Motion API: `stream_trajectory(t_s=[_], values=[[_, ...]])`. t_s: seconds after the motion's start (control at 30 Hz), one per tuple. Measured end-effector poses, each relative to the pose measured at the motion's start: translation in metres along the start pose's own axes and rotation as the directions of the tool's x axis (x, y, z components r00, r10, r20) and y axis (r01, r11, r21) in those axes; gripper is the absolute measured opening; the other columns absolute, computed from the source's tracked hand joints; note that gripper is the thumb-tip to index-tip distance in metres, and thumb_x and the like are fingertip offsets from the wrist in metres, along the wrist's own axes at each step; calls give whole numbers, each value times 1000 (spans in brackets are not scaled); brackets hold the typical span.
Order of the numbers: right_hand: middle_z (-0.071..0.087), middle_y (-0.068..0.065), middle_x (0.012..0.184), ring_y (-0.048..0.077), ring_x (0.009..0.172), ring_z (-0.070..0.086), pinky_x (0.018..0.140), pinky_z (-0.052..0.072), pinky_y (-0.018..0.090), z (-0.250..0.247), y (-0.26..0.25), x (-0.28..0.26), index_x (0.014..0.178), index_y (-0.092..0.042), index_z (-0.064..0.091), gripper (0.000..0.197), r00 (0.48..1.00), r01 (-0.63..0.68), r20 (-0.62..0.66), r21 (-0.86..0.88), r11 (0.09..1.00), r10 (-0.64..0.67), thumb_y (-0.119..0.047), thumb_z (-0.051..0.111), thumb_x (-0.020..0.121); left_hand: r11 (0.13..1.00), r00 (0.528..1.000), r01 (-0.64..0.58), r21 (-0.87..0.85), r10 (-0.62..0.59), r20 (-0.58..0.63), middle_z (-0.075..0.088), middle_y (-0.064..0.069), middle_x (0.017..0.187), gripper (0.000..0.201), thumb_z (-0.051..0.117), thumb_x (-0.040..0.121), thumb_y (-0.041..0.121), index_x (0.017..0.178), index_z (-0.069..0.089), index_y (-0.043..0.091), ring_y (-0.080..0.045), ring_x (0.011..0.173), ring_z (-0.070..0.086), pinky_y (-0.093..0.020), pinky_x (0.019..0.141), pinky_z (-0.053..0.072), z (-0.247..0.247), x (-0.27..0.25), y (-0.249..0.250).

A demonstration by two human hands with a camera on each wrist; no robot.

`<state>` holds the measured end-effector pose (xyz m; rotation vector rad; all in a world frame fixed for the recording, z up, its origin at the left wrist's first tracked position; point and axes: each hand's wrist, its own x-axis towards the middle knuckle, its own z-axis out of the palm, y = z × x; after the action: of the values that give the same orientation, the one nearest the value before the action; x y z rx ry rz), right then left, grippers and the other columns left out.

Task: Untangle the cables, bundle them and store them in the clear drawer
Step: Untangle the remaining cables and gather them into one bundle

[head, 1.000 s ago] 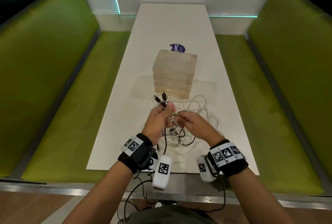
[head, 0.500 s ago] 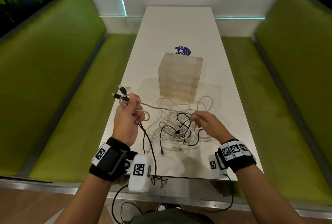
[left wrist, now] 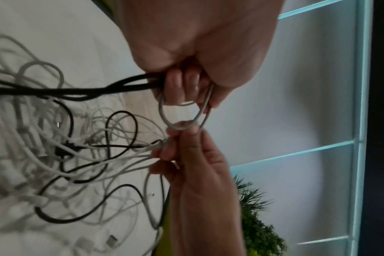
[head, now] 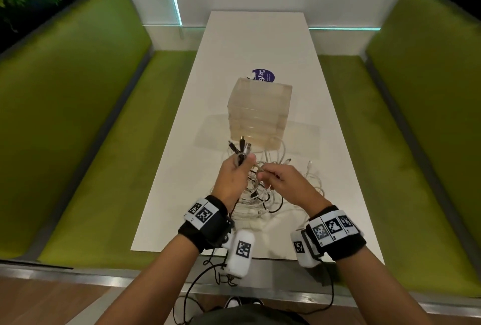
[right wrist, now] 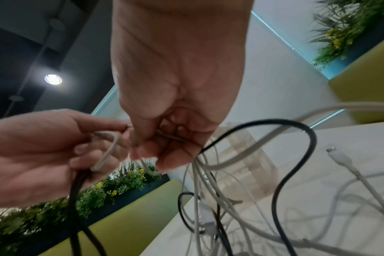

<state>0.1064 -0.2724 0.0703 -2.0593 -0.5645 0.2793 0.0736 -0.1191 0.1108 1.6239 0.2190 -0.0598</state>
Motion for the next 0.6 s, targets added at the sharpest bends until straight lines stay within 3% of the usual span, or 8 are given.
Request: stream_trajectory(t_s=[0.1, 0.2, 0.27, 0.33, 0.47, 0.6], values=[[59, -4, 67, 4, 62, 52, 63, 45, 19, 0, 8, 3, 81, -12, 65, 25, 996, -88, 8, -9, 996, 88, -8, 44, 96, 995, 995, -18, -98, 8, -98, 29, 13, 47, 25, 51, 98, 23, 77, 49, 10, -6, 41, 26, -26, 46, 26, -6, 4, 1], [62, -1, 70, 1, 61, 52, 62, 42, 12, -5, 23, 1, 82, -6, 65, 27, 988, -154, 3, -34, 988, 154, -2, 41, 94, 970, 977, -64, -236, 13, -214, 31, 14, 46, 27, 48, 99, 18, 72, 48, 14, -4, 40, 26, -21, 42, 26, -23, 1, 12], [62, -5, 70, -2, 62, 53, 63, 39, 11, -8, 36, -5, 81, -8, 65, 26, 982, -189, -16, -63, 980, 188, -3, 43, 94, 932, 962, -110, -345, 13, -271, 32, 12, 50, 31, 47, 99, 14, 68, 47, 15, -3, 41, 25, -18, 40, 25, -41, -1, 21], [64, 2, 73, -1, 64, 53, 65, 38, 12, -10, 42, -7, 80, -12, 66, 25, 981, -193, -29, -90, 977, 191, -6, 46, 94, 920, 954, -140, -365, 26, -299, 31, 13, 49, 34, 47, 99, 12, 65, 46, 16, -3, 41, 24, -17, 40, 25, -55, -2, 23], [68, 10, 81, 3, 67, 55, 67, 40, 12, -6, 34, -4, 85, -12, 69, 21, 991, -127, -36, -49, 991, 125, -7, 50, 94, 982, 971, -49, -181, 5, -240, 30, 11, 51, 30, 48, 98, 18, 69, 45, 15, -5, 43, 25, -22, 43, 24, -60, -1, 7], [64, 0, 75, 4, 66, 54, 70, 42, 18, 2, 15, -1, 89, -11, 72, 18, 1000, -17, -15, -131, 991, 15, -8, 55, 92, 972, 996, 74, 223, -81, 23, 33, 8, 57, 30, 48, 97, 36, 73, 49, 17, -9, 49, 28, -27, 47, 23, -34, -5, -11]])
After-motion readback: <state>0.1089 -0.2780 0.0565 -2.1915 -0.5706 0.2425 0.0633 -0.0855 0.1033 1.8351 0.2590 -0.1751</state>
